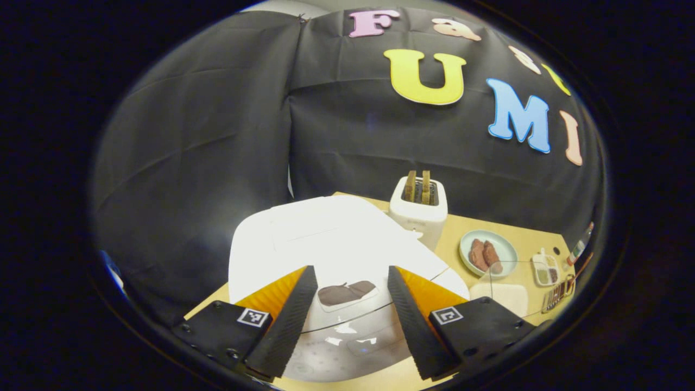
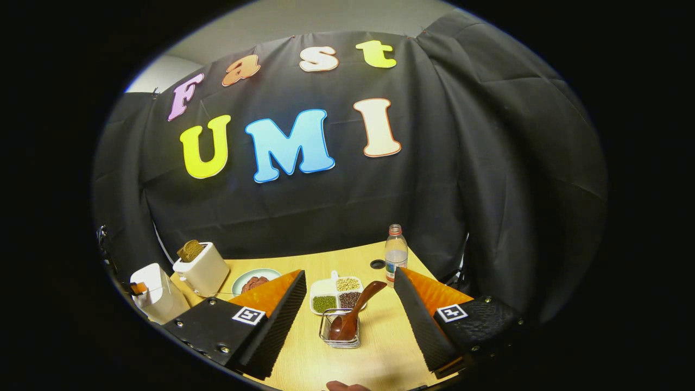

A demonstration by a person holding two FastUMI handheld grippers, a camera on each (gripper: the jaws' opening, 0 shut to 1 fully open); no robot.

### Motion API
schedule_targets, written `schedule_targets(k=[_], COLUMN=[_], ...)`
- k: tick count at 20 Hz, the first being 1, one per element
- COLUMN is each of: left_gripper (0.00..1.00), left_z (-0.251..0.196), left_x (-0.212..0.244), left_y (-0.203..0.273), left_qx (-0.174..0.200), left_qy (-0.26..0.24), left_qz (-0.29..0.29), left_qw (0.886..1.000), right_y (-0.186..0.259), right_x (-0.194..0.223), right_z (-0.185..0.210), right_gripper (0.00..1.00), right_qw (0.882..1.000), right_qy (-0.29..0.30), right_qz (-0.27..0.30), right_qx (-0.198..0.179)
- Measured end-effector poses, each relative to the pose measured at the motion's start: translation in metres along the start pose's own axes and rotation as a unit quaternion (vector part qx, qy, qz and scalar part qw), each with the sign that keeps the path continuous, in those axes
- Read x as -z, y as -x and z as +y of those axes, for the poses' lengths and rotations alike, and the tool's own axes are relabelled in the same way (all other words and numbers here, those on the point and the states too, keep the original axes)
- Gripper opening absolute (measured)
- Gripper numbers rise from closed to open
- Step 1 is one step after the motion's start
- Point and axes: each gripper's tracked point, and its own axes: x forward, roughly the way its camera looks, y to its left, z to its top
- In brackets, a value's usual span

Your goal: Close the left gripper, press the button to open the rice cooker; take a wooden spoon from the chopstick holder with the right hand, scoop a spoonful of rice and pour it into the rice cooker, then put the wooden spoon back into the chopstick holder.

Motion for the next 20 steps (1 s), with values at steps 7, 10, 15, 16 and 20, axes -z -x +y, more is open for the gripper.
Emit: schedule_targets(k=[7,10,15,16,20], left_gripper=[0.93,0.95,0.96,0.96,0.97], left_z=[-0.003,-0.01,-0.055,-0.069,-0.138], left_x=[-0.008,-0.025,-0.095,-0.116,-0.173], left_y=[-0.002,0.004,0.066,0.088,0.181], left_qx=[0.009,0.034,0.086,0.1,0.154], left_qy=[-0.004,0.005,0.01,0.008,-0.025], left_qz=[-0.015,-0.041,-0.118,-0.145,-0.231], left_qw=[1.0,0.999,0.989,0.984,0.961], right_y=[0.004,0.008,0.026,0.028,0.049], right_x=[-0.003,-0.017,-0.061,-0.068,-0.095], right_z=[0.007,0.01,0.039,0.041,0.074], right_gripper=[0.99,0.99,0.99,0.99,0.99], right_qw=[1.0,1.0,0.995,0.994,0.99], right_qy=[-0.004,0.008,0.016,0.024,0.032], right_qz=[-0.002,-0.019,-0.077,-0.089,-0.114], right_qx=[-0.007,-0.011,-0.056,-0.057,-0.078])
